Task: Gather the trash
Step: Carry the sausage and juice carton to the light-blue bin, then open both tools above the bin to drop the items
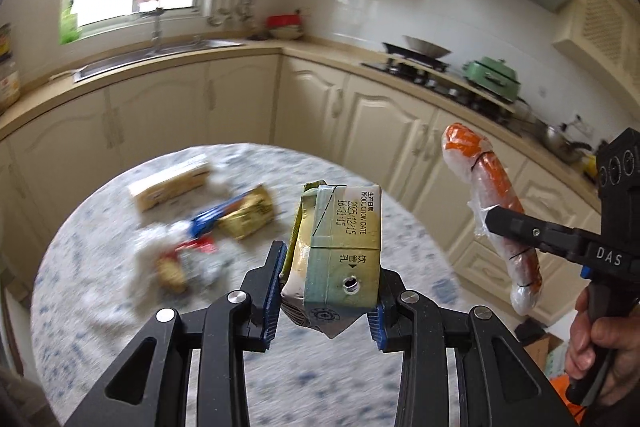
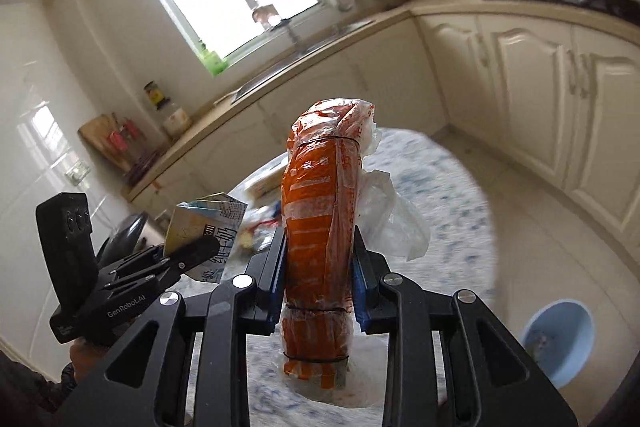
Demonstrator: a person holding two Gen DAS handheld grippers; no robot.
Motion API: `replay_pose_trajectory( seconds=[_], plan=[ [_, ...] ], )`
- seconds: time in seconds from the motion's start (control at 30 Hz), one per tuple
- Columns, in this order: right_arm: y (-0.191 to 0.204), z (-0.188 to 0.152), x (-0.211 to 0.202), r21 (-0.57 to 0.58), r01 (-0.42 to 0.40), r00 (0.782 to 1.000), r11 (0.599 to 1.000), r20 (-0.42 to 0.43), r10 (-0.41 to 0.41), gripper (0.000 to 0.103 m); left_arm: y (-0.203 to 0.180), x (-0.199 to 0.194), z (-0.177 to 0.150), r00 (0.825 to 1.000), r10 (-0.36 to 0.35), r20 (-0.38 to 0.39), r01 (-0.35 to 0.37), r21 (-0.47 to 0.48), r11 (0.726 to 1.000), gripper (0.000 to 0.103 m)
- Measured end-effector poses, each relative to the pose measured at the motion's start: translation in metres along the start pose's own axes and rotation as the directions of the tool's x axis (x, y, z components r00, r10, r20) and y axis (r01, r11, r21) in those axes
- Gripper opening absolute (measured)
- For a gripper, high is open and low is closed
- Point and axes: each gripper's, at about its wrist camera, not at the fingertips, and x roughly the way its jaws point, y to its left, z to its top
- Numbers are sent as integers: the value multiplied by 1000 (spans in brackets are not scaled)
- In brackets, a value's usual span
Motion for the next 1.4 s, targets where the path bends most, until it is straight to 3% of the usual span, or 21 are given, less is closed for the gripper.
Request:
replay_pose_trajectory(
  seconds=[0.23, 0.47, 0.67, 0.83, 0.87, 0.9, 0.97, 1.03, 1.1, 1.17, 1.27, 1.4],
  plan=[
    [-83, -8, -75, 125, 190, 976, 974, 80, -201, 28, -96, 57, 19, 984, -166, -57, 172, 124, 977, 32],
    [-185, -40, -114, 301, 319, 937, 899, 42, -347, 28, -186, 141, 22, 934, -299, -194, 330, 155, 931, 32],
    [-264, -73, -102, 412, 363, 925, 836, -54, -375, 28, -243, 241, 19, 875, -321, -363, 393, 147, 908, 32],
    [-325, -97, -80, 498, 380, 922, 780, -131, -365, 30, -275, 335, 10, 800, -323, -505, 417, 82, 905, 33],
    [-337, -101, -75, 515, 380, 922, 769, -140, -361, 30, -283, 354, 11, 787, -322, -526, 419, 74, 905, 38],
    [-349, -104, -72, 530, 386, 919, 755, -151, -364, 32, -290, 374, 10, 771, -320, -551, 422, 66, 904, 41],
    [-375, -114, -62, 574, 394, 916, 718, -185, -355, 45, -299, 412, 12, 764, -287, -579, 395, 68, 916, 54],
    [-393, -127, -60, 620, 406, 910, 671, -209, -358, 67, -307, 439, 10, 744, -249, -620, 368, 70, 927, 65],
    [-400, -138, -63, 649, 411, 906, 641, -216, -363, 72, -311, 453, 11, 747, -219, -628, 339, 76, 938, 71],
    [-401, -145, -69, 661, 422, 899, 620, -217, -381, 81, -314, 455, 13, 765, -202, -612, 319, 87, 944, 82],
    [-399, -152, -78, 670, 450, 881, 591, -222, -418, 102, -314, 450, 16, 795, -167, -584, 291, 125, 949, 87],
    [-389, -153, -87, 656, 485, 858, 578, -232, -458, 103, -314, 434, 23, 840, -113, -530, 248, 191, 950, 95]
  ],
)
